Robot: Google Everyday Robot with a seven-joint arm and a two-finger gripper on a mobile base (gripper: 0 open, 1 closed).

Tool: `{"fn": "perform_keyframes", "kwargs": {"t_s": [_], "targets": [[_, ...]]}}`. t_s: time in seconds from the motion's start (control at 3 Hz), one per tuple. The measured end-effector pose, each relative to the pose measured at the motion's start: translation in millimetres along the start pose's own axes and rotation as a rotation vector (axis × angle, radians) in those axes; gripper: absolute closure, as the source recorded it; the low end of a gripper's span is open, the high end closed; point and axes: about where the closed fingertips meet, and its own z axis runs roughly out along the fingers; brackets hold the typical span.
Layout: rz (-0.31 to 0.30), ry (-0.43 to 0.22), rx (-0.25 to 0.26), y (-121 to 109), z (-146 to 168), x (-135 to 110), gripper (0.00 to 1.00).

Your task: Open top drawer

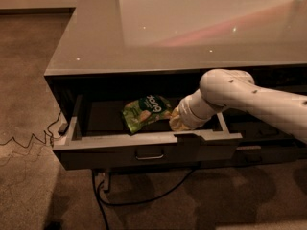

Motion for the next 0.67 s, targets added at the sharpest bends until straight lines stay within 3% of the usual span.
{"fn": "perform_keyframes", "kwargs": {"t_s": [0.67], "targets": [[0.031, 0.083, -0.108, 22, 34, 30, 1.00]]}}
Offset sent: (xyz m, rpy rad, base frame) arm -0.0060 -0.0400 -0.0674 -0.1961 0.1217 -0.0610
